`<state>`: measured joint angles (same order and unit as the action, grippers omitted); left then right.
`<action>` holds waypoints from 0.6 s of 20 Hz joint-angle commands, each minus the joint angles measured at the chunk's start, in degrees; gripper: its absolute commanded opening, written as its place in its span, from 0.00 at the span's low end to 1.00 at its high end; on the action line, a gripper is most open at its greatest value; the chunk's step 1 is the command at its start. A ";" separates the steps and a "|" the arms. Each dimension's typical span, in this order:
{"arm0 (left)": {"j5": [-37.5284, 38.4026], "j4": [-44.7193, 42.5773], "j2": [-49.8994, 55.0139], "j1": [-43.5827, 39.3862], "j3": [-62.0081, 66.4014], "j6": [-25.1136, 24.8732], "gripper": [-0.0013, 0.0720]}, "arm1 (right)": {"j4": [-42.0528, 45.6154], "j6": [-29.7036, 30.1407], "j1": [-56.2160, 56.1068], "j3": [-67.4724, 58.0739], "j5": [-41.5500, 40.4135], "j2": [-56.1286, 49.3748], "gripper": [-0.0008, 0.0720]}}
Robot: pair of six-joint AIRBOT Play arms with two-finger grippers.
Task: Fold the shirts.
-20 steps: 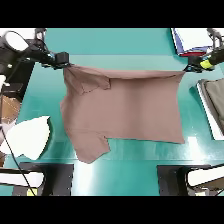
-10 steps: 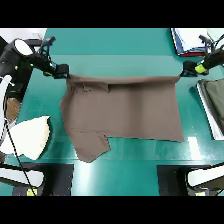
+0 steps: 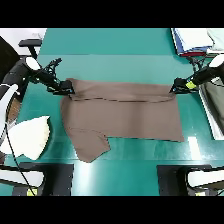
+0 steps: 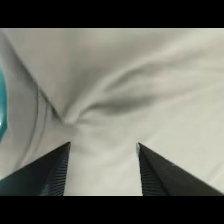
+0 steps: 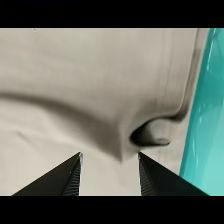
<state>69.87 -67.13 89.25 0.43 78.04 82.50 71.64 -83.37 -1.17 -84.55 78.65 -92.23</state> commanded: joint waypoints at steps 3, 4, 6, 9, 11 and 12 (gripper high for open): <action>3.80 -5.92 -14.82 0.02 -12.26 1.16 0.69 | 0.11 0.59 -0.07 3.74 5.84 9.01 0.58; 4.11 -6.14 -18.80 0.02 -17.29 1.16 0.69 | 0.11 0.59 -0.07 5.07 4.63 11.52 0.58; 4.37 -5.95 -25.99 0.02 -27.32 2.84 0.69 | 0.07 0.52 -0.07 8.41 1.73 16.70 0.58; 4.48 -4.48 -33.97 0.02 -39.63 5.09 0.69 | 0.00 0.52 -0.07 12.52 -1.70 22.67 0.58; 3.52 -1.99 -36.98 0.02 -45.53 6.01 0.69 | 0.09 0.52 -0.04 13.35 -2.38 24.61 0.58; 2.54 -0.09 -37.51 0.02 -47.54 5.99 0.69 | 0.04 0.52 -0.07 13.35 -2.51 25.24 0.58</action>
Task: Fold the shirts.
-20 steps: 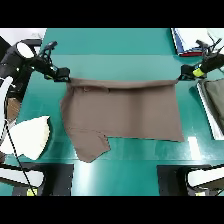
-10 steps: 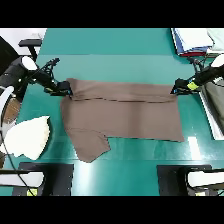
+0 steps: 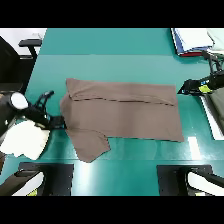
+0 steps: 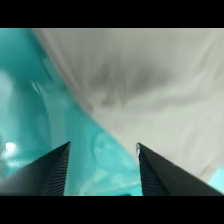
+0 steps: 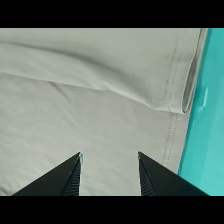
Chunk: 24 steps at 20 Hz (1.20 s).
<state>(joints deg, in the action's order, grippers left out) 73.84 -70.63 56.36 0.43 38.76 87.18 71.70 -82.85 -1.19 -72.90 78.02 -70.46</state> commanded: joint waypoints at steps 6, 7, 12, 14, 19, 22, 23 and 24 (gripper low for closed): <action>-10.25 14.88 -4.83 0.02 -15.23 -2.16 0.69 | -0.07 0.02 -0.04 1.70 -2.43 4.33 0.58; -11.72 15.96 -4.83 0.02 -15.80 -2.16 0.69 | -0.09 0.00 -0.04 1.70 -2.43 4.31 0.58; -16.59 20.02 -4.83 -3.54 -17.44 -2.14 0.52 | -0.13 0.00 -0.02 1.70 -1.68 4.33 0.58; -15.45 20.09 -4.85 -4.22 -16.63 -2.51 0.05 | 0.33 0.02 0.59 1.70 0.46 4.33 0.58; -10.27 18.58 -7.67 -4.20 -10.99 -3.58 0.05 | 0.50 0.00 9.64 9.99 4.79 7.54 0.58; -8.63 17.35 -11.39 -4.22 -8.09 -3.58 0.05 | 0.44 0.00 20.11 22.12 5.09 10.91 0.88; -8.31 17.29 -11.93 -4.22 -7.63 -3.61 0.05 | 0.31 0.00 23.58 25.77 5.44 11.34 0.90; -8.31 17.18 -12.09 -4.20 -7.45 -3.61 0.05 | -0.07 0.00 26.67 29.27 6.01 11.37 0.90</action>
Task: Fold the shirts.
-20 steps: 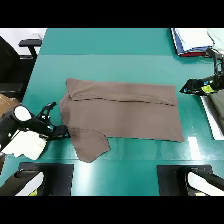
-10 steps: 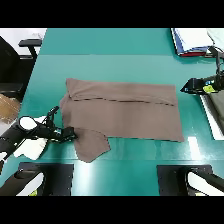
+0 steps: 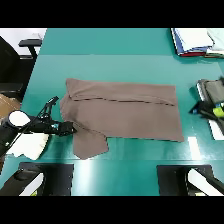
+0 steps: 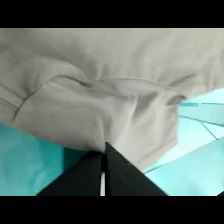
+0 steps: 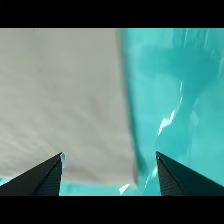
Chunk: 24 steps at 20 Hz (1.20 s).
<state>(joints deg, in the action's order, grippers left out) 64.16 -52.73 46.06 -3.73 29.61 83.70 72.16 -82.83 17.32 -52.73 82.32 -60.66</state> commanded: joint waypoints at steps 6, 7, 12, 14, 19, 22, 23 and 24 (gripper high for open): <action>1.46 -0.90 -1.77 -0.07 1.68 -0.13 0.05 | -6.64 0.50 11.54 19.80 -2.80 -3.04 0.66; 1.49 -0.90 -1.77 -0.07 1.68 -0.13 0.05 | -8.31 0.92 10.82 19.96 -3.63 -4.13 0.61; 3.93 -1.77 -1.79 -0.04 1.70 -0.13 0.05 | -7.52 2.14 1.84 16.09 -4.39 -7.72 0.26; 6.62 -4.46 -2.75 -0.07 1.70 0.35 0.05 | -5.22 2.16 -1.44 13.66 -4.04 -7.32 0.07; 15.37 -9.38 -11.45 -0.04 1.70 4.92 0.05 | 0.70 2.12 -4.11 10.73 0.42 2.84 0.03; 24.35 -7.54 -13.84 -0.07 2.82 6.97 0.05 | 6.10 1.75 -4.07 9.05 7.06 10.21 0.03; 25.70 -7.52 -13.81 -0.07 4.20 6.95 0.05 | 6.47 1.64 -4.09 8.04 7.89 12.11 0.03; 25.22 -7.52 -13.79 -0.07 5.84 6.95 0.05 | 6.47 1.14 -4.09 6.99 7.74 13.35 0.03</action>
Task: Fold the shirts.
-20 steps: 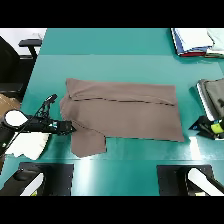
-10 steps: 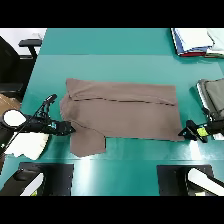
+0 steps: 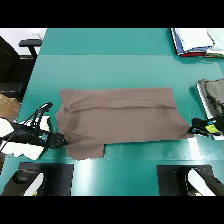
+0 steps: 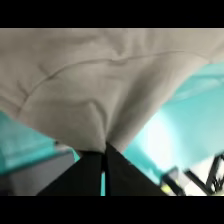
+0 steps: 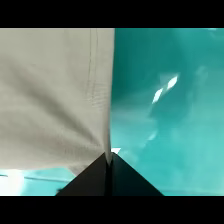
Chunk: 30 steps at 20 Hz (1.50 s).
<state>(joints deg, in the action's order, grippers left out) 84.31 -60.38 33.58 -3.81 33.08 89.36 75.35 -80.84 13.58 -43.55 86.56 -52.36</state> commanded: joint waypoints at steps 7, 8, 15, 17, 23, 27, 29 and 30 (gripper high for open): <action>-15.74 -4.22 12.41 0.04 13.51 -5.49 0.05 | -2.05 -1.66 -0.42 -14.84 -3.89 -7.26 0.03; -18.71 -4.22 16.87 0.04 15.56 -7.45 0.05 | -3.34 -1.66 -0.46 -17.18 -4.68 -10.88 0.03; -30.18 -4.09 40.83 0.04 26.88 -10.34 0.05 | -5.40 -1.68 -8.87 -32.79 -8.26 -33.88 0.03; -30.47 -4.09 42.60 0.04 27.82 -10.34 0.17 | -5.44 -1.70 -9.94 -37.20 -8.28 -38.05 0.05; -23.65 -3.45 42.42 0.02 33.86 -9.70 0.64 | -11.39 2.03 -5.51 -44.44 -5.88 -41.62 0.74; -20.83 0.02 42.42 -0.09 34.47 -9.92 0.05 | -11.91 5.18 1.09 -37.83 -2.47 -41.59 0.84; -21.79 3.06 42.42 -0.09 34.47 -9.92 0.05 | -14.64 8.20 3.74 -32.83 -3.58 -41.59 0.84; -22.10 4.48 42.42 -0.09 34.47 -9.94 0.05 | -15.89 8.96 4.50 -30.67 -4.85 -41.59 0.84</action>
<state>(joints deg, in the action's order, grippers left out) 61.87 -59.81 75.94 -3.88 67.16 79.53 62.54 -75.40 14.90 -79.22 82.56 -93.78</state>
